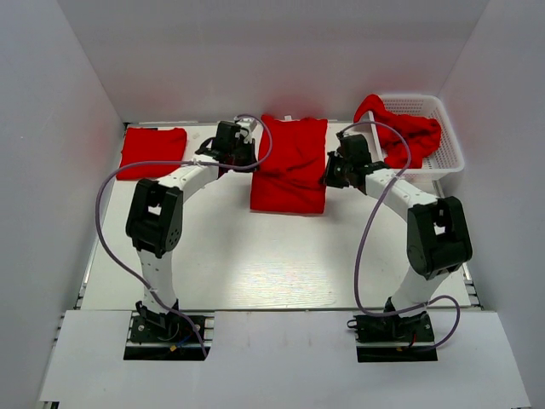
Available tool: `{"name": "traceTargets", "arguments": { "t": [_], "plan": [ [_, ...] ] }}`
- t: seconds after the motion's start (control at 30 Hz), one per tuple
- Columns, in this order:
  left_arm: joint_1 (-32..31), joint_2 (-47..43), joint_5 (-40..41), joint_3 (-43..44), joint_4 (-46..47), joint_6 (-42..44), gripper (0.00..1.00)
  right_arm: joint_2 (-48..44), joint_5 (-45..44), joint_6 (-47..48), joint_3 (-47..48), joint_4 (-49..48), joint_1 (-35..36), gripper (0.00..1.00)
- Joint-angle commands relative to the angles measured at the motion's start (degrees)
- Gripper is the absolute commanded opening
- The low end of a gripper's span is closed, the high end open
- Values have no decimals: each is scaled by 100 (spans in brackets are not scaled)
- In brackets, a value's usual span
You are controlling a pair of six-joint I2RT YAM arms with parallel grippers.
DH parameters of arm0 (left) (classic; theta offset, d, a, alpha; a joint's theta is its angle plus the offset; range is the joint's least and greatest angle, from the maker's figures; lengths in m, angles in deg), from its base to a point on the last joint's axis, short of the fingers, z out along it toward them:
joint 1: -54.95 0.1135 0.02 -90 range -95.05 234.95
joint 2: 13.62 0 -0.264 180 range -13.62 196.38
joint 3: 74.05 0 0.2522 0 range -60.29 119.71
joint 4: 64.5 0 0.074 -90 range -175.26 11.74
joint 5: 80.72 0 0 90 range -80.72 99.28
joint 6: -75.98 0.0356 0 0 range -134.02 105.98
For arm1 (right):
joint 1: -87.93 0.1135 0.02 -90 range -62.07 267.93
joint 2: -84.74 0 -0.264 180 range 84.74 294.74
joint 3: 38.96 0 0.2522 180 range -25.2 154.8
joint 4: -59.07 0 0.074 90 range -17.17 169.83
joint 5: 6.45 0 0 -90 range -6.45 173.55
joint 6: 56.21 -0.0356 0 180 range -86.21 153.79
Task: Fold and stack the t-shirts
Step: Fold the folded rectangular tshirt in 1/3 of the way
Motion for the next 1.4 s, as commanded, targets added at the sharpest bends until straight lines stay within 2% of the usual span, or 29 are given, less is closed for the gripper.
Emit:
{"name": "traceTargets", "arguments": {
  "t": [0.0, 0.47, 0.7, 0.73, 0.77, 0.87, 0.9, 0.93, 0.97, 1.07, 1.13, 1.27, 1.37],
  "plan": [
    [82, 117, -473, 389, 288, 198, 0, 117, 157, 186, 358, -112, -92, 0],
    [240, 707, -711, 881, 420, 198, 0, 995, -45, 546, 1157, -200, -425, 0],
    [293, 971, -711, 1049, 534, 198, 2, 1478, 210, 608, 1596, -270, -531, 1],
    [293, 1023, -711, 1101, 586, 198, 9, 1558, 210, 591, 1632, -322, -549, 4],
    [293, 1024, -711, 1101, 709, 198, 25, 1611, 219, 590, 1685, -366, -566, 7],
    [293, 1147, -711, 1311, 702, 198, 76, 1874, 245, 397, 2097, -376, -706, 31],
    [354, 1208, -659, 1408, 623, 198, 100, 1918, 280, 380, 2377, -393, -698, 65],
    [354, 1208, -606, 1600, 518, 198, 100, 1997, 333, 371, 2440, -393, -742, 85],
    [415, 1208, -605, 1689, 282, 198, 100, 2006, 481, 423, 2519, -393, -794, 90],
    [477, 990, -369, 1901, -167, 198, 100, 1858, 693, 607, 2661, -297, -821, 90],
    [477, 814, -315, 1744, -231, 259, 100, 1551, 825, 704, 2407, -235, -812, 90],
    [425, 330, -508, 1077, -336, 259, 100, 865, 1089, 749, 1546, -244, -777, 90],
    [372, -39, -684, 391, -336, 207, 100, 349, 1141, 757, 528, -323, -769, 90]
  ]
}}
